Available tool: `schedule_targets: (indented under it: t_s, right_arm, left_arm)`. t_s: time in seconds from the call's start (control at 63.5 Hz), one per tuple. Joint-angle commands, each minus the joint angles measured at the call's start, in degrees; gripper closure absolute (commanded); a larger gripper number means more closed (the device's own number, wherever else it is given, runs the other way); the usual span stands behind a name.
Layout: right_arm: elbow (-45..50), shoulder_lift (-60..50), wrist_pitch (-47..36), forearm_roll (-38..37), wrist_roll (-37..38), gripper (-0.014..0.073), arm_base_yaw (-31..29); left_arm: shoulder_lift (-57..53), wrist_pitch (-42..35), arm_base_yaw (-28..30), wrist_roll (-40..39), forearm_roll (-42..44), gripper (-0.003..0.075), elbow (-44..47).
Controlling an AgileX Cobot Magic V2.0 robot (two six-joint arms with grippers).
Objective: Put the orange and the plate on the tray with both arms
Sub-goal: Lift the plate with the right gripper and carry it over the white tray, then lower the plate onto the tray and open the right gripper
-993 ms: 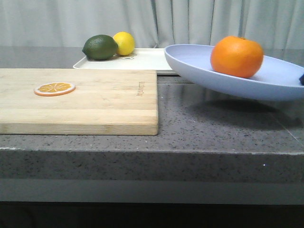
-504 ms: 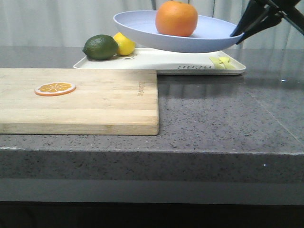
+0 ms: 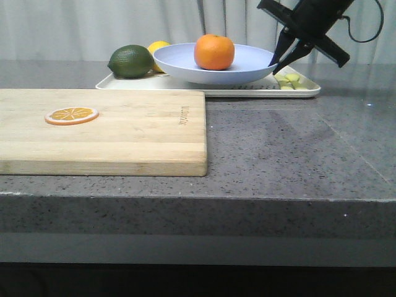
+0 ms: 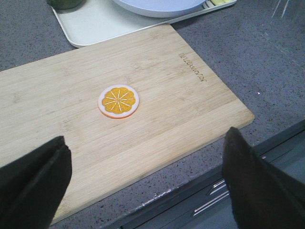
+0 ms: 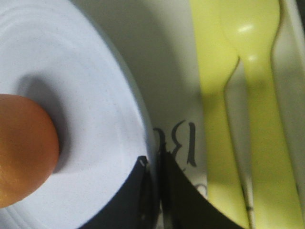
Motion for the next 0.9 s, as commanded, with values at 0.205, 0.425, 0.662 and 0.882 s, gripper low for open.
schedule_targets:
  t_s: [0.205, 0.425, 0.662, 0.882]
  right_arm:
    - [-7.51, -0.41, -1.37, 1.95, 1.87, 0.0659, 0.07]
    - [-7.51, -0.41, -0.12, 1.25, 1.87, 0.0659, 0.07]
    - [-7.51, -0.41, 1.72, -1.36, 1.87, 0.0619, 0.07]
    - [-7.51, -0.41, 1.87, -1.36, 1.76, 0.0478, 0.07]
  left_arm:
    - [-0.07, -4.27, 0.05, -0.47, -0.38, 0.0104, -1.52]
    - [-0.07, -4.27, 0.05, -0.47, -0.38, 0.0104, -1.52]
    - [-0.07, -4.27, 0.05, -0.47, -0.38, 0.0104, -1.52]
    - [-0.07, -4.27, 0.05, -0.47, -0.38, 0.0104, -1.52]
